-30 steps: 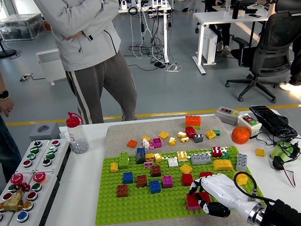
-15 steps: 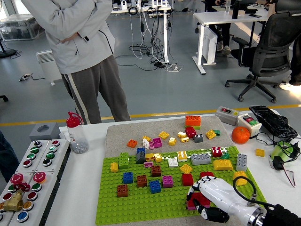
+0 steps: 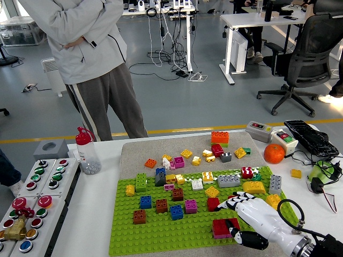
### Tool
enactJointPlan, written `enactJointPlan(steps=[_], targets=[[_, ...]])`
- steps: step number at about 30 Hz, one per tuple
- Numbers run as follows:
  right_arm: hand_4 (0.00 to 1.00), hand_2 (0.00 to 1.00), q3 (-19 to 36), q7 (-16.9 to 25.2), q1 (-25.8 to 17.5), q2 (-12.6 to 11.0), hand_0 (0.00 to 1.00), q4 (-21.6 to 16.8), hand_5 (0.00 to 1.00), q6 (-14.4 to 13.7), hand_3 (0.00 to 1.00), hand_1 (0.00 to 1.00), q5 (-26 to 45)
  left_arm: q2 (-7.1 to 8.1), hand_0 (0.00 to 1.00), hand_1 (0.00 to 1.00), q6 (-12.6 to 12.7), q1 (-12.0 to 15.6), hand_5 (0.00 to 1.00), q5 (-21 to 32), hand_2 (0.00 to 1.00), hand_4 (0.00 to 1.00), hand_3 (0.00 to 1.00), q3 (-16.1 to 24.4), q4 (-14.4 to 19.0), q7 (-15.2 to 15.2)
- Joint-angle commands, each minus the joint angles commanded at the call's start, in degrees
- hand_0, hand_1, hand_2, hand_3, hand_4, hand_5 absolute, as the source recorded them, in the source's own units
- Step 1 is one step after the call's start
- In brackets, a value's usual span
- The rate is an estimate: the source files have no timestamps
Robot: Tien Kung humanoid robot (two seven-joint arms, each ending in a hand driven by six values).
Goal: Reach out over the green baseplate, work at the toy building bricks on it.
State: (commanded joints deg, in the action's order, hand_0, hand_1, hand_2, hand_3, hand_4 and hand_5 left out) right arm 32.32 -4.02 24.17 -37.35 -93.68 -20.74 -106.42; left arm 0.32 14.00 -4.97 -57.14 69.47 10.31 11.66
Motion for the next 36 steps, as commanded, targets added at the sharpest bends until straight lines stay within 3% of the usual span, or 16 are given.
enactJointPlan(steps=[4,5,10,11,18,36], targets=[[0.358,0.781,0.1,0.8,-0.3,-0.5,0.914,0.4,0.286,-0.6,0.742,0.825,0.4,0.03,0.668,0.614,0.0,-0.1,0.998,0.0,0.570,0.241,0.452,0.0,0.0,0.0],[0.348,0.726,0.1,1.0,-0.4,-0.6,0.908,0.4,0.276,-0.7,0.670,0.800,0.4,0.04,0.669,0.614,0.1,-0.1,0.998,0.0,0.563,0.242,0.448,0.1,0.0,0.0],[0.348,0.726,0.0,3.6,-0.6,-1.2,0.908,1.2,0.276,-1.9,0.670,0.800,1.2,0.07,0.669,0.614,0.1,-0.2,0.998,-0.1,0.563,0.242,0.448,0.2,0.0,0.0],[0.345,0.689,0.0,4.1,-0.6,-1.3,0.907,1.4,0.251,-2.0,0.606,0.782,1.4,0.08,0.668,0.614,0.1,-0.2,0.998,-0.1,0.564,0.242,0.448,0.2,0.0,0.0],[0.348,0.677,-0.7,6.3,-0.5,-1.5,0.911,2.2,0.266,-2.6,0.591,0.781,1.9,0.08,0.668,0.611,0.1,-0.3,0.998,-0.1,0.563,0.242,0.448,0.2,0.0,-0.1],[0.307,0.668,-3.6,3.4,2.4,0.4,0.913,3.9,0.301,2.4,0.583,0.774,1.3,0.05,0.665,0.610,0.1,-0.5,0.998,-0.1,0.558,0.242,0.445,0.2,0.0,-0.1]])
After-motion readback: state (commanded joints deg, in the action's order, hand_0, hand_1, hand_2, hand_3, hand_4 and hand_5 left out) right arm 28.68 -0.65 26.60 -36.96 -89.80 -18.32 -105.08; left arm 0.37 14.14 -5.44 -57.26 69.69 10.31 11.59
